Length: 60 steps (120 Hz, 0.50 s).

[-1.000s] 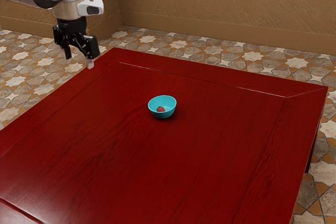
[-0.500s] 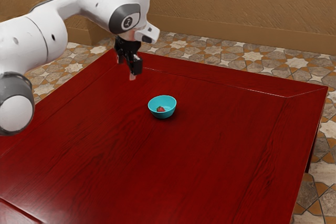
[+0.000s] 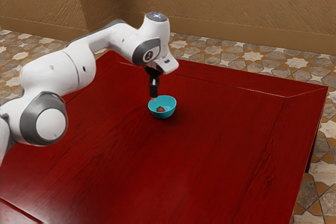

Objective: Take strawberry from the bowl

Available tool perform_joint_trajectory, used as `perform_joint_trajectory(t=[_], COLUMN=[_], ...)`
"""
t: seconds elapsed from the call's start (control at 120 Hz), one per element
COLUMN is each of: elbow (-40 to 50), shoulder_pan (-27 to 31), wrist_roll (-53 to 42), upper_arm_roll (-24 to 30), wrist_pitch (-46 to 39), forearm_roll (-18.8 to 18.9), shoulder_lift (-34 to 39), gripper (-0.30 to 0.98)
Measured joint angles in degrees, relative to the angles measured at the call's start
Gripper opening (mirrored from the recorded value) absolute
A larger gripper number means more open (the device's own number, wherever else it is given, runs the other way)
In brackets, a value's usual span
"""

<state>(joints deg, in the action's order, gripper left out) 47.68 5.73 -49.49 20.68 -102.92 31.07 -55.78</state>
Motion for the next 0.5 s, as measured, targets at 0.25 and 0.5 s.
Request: perform_joint_trajectory(t=[0.25,0.5], elbow=[-0.1,-0.3], shoulder_pan=[0.2,0.9], wrist_roll=[-11.3,-19.7], upper_arm_roll=[2.0,2.1], wrist_pitch=[-3.6,-7.2], forearm_roll=[0.3,0.3], shoulder_lift=[-2.7,-6.0], gripper=[0.42,0.33])
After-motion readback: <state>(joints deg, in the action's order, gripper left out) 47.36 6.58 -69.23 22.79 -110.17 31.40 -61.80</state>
